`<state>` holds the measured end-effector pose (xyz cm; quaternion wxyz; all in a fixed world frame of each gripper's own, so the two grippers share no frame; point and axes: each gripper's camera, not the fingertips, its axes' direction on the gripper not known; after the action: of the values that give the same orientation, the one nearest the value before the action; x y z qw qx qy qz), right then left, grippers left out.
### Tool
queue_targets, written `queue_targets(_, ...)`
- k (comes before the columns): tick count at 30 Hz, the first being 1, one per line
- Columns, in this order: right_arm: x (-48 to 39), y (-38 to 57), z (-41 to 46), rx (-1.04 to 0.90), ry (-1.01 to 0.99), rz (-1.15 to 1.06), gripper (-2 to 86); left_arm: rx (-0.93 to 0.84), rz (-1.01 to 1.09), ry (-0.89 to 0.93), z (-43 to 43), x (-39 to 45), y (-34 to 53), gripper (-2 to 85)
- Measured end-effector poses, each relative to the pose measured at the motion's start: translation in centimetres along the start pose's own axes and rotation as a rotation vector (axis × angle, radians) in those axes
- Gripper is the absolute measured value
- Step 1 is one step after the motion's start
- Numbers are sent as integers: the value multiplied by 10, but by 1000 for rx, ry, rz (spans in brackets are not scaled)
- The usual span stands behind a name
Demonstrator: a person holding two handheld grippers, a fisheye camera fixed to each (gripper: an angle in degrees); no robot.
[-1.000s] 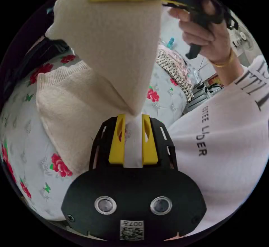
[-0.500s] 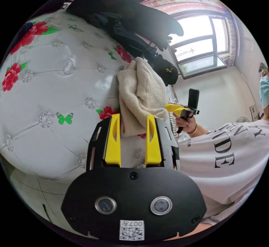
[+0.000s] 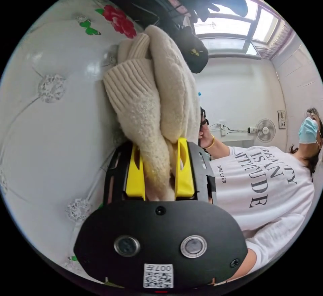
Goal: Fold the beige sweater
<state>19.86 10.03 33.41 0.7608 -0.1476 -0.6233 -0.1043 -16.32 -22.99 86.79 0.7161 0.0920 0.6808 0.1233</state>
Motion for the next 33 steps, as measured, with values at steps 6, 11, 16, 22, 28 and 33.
queue_targets(6,-59,-13,-53,-6,-74,-120,118,91,154,69,1,66,-17,114)
queue_targets(11,-180,-45,-151,133,-162,-370,112,163,397,92,14,165,-84,114)
queue_targets(16,-313,-102,-247,376,-48,-645,114,216,594,-186,53,281,-224,108)
queue_targets(22,-293,-216,-251,610,441,-453,116,359,535,-927,213,285,-317,3)
queue_targets(28,-224,-243,-254,606,219,-400,106,175,480,-912,351,167,-324,-9)
queue_targets(33,-169,-135,-283,543,578,-450,98,149,516,-898,352,111,-243,-9)
